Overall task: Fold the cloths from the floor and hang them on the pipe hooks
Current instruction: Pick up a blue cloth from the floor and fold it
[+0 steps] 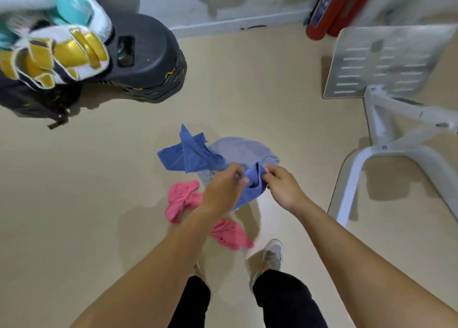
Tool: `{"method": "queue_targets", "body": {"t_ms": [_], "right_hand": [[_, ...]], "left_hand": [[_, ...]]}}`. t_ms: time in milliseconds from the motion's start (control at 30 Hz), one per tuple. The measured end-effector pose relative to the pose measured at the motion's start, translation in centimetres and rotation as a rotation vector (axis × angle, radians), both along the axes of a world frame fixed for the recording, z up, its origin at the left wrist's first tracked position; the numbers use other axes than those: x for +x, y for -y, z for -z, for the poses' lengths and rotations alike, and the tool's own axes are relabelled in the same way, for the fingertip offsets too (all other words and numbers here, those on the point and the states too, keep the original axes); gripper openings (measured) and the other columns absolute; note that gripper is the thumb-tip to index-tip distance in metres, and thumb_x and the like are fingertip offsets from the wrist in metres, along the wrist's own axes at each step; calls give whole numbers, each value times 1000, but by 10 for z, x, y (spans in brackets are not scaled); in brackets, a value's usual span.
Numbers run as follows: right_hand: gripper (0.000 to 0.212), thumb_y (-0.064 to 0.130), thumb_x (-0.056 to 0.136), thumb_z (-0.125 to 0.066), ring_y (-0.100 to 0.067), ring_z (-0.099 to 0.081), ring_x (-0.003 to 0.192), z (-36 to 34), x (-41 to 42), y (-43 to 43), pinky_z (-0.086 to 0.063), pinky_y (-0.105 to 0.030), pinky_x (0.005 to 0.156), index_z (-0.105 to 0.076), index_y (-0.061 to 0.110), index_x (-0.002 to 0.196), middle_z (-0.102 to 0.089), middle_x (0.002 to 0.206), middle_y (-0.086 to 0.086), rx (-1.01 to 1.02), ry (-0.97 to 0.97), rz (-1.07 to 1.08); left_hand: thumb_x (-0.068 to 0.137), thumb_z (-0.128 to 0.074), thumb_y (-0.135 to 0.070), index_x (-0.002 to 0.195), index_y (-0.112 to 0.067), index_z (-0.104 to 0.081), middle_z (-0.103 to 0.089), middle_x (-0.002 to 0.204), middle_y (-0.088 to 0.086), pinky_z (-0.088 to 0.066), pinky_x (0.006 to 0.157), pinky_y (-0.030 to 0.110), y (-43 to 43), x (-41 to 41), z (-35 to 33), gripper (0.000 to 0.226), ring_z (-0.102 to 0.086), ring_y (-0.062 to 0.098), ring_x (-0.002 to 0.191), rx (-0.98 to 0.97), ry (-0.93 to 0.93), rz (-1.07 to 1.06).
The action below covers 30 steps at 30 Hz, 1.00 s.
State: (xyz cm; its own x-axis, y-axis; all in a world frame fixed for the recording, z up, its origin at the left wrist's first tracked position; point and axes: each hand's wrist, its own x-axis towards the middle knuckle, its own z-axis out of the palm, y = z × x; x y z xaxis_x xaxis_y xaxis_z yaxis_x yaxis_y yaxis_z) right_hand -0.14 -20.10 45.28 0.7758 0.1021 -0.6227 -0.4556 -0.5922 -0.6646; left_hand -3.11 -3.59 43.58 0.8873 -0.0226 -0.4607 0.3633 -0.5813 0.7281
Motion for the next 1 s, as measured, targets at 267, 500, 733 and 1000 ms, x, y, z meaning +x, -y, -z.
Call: {"method": "queue_targets", "body": {"t_ms": [267,500,733,1000], "right_hand": [[30,42,94,-60,-7,-50,68,-264,-22,-31,-41,-25,65,-56,12,90,-57,78,6,173,264,44],[38,21,98,-58,-2,-34,50,-385,-33,-34,-27,-16,49,-56,13,61,-44,52,14,232,532,21],[26,24,95,-62,-9,-49,67,-455,-8,-33,-38,-30,65,-67,5,77,-58,70,1,231,716,-33],[29,27,90,-64,-21,-52,63,-437,-1,-12,-40,-35,62,-60,12,66,-58,61,-4,-96,856,65]], "left_hand": [[93,-61,-30,84,-33,-58,-53,70,-8,-42,61,24,-15,-13,-255,10,-47,7,59,-124,165,-135],[94,-64,-24,90,-18,-66,-61,76,-1,-39,60,18,-36,-43,-355,7,-49,10,64,-184,403,-111],[97,-56,-21,66,-12,-41,-34,63,-8,-26,56,26,-52,-69,-349,35,-30,10,59,-165,334,-122],[95,-61,-24,77,-21,-62,-55,66,-9,-41,65,31,-78,-57,-361,18,-50,13,66,-83,437,-191]]}}
